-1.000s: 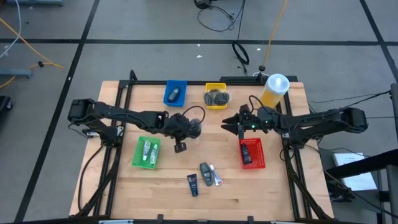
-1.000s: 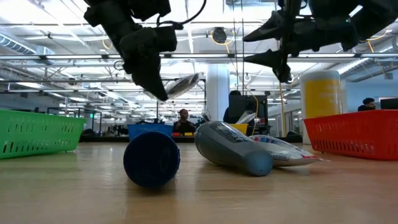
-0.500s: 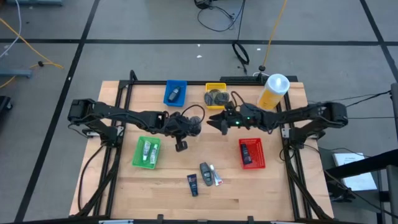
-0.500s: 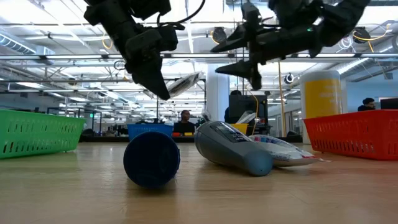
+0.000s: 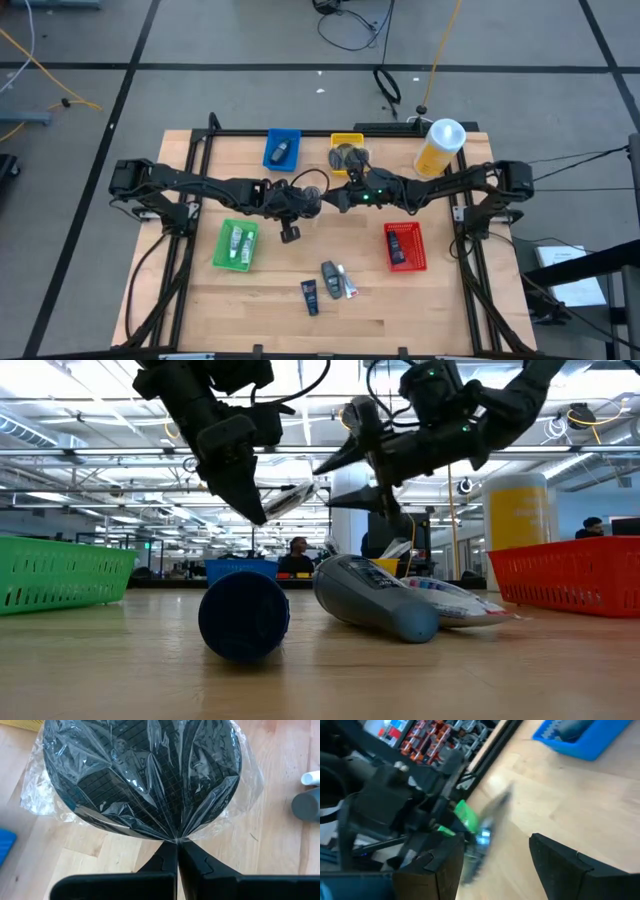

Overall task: Pick & Place Travel size toiletries
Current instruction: Put the black hairbrush into the yellow bin

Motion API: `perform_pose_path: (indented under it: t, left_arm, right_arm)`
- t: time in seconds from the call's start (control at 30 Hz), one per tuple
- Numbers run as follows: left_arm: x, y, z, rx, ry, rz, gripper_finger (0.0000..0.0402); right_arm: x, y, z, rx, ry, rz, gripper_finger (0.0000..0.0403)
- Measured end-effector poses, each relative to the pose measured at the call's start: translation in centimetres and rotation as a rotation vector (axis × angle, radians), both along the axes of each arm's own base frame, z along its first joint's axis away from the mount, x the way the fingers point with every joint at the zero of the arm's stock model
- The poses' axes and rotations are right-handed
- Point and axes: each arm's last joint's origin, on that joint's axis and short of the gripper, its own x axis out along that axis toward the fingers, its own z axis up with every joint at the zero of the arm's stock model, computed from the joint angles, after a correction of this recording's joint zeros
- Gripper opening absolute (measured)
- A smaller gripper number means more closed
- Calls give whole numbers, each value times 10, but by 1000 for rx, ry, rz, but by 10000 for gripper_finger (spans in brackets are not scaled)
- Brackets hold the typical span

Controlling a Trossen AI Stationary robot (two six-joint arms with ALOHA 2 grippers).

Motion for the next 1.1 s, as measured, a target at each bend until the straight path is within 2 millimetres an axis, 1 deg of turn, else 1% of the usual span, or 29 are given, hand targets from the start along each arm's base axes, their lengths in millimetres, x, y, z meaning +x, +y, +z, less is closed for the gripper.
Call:
perform_pose_path:
  t: [0.1, 0.27, 0.37, 0.5, 0.67, 0.73, 0.93, 1.1]
  left_arm:
    - [0, 0, 0, 0, 0, 0, 0]
    - [0, 0, 0, 0, 0, 0, 0]
    - [0, 1, 0, 15, 0, 10, 0]
    - [0, 1, 0, 29, -1, 19, 0]
    - [0, 1, 0, 43, 1, 2, 0]
    - [0, 1, 0, 45, 2, 3, 0]
    - [0, 1, 1, 43, -1, 7, 6]
    - [1, 1, 1, 45, -6, -2, 39]
  right_arm:
    - [10, 1, 1, -4, -9, 10, 215]
    - [20, 0, -6, 28, 14, 53, 214]
    - [23, 0, -9, 70, 15, 77, 196]
    - [26, -1, -19, 116, 23, 93, 139]
    - [26, 0, -19, 108, 24, 108, 46]
    - [26, 0, -18, 87, 25, 114, 21]
    - [26, -3, -18, 88, 21, 102, 28]
    - [25, -9, -19, 70, 33, 92, 23]
